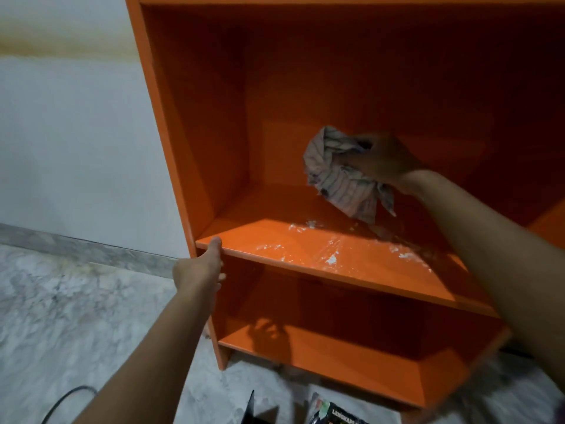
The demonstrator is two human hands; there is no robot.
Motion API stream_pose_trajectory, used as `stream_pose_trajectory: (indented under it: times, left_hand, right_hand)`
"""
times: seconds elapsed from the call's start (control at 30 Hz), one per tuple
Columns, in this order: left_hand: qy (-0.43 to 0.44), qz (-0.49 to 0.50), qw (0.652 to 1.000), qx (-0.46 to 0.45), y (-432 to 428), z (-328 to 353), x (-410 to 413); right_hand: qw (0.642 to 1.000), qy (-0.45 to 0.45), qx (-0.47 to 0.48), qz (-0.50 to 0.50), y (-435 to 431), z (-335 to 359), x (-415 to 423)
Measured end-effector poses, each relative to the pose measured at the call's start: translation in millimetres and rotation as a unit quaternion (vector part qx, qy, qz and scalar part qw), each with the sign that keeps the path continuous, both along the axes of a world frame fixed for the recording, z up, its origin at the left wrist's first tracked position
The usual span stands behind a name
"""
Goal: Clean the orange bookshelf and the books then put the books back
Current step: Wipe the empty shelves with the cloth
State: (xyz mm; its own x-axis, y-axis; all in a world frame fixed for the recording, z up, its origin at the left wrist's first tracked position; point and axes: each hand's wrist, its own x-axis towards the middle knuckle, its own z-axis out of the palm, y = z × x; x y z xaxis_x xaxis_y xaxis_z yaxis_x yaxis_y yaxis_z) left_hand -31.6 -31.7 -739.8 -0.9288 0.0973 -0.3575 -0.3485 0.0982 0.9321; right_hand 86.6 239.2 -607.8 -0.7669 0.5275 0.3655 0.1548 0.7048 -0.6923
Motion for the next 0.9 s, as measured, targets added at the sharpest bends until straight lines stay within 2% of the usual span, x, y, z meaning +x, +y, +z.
stream_pose_trajectory:
  times: [0.1, 0.27, 0.37, 0.57, 0.7, 0.83, 0.9]
  left_hand:
    - [-0.067, -0.053, 0.996, 0.037, 4.4, 4.5, -8.2]
    - [-0.103, -0.07, 0.99, 0.058, 7.7, 9.4, -12.7]
    - [-0.104, -0.056, 0.991, 0.056, 10.6, 8.4, -11.8]
    - [-0.098, -0.048, 0.993, 0.046, 10.9, 8.6, -11.1]
    - [-0.087, -0.052, 0.994, 0.05, 10.4, 9.4, -7.8]
    - [-0.087, -0.069, 0.992, 0.053, 6.6, 17.3, -3.3]
    - [-0.084, -0.081, 0.992, 0.044, 3.7, 19.7, -3.5]
  right_hand:
    - [0.996, -0.02, 0.091, -0.008, 34.3, -12.3, -32.9]
    - [0.984, -0.096, 0.15, 0.018, 53.2, -52.6, -77.9]
    - [0.984, -0.143, 0.085, 0.064, 50.8, -85.0, -81.1]
    - [0.983, -0.124, 0.084, 0.102, 30.4, -103.1, -69.1]
    - [0.975, -0.165, 0.042, 0.146, -12.4, -102.8, -53.7]
    - [0.967, -0.096, 0.082, 0.223, -80.2, -104.6, -33.2]
    - [0.946, -0.083, 0.104, 0.295, -109.3, -106.1, -17.3]
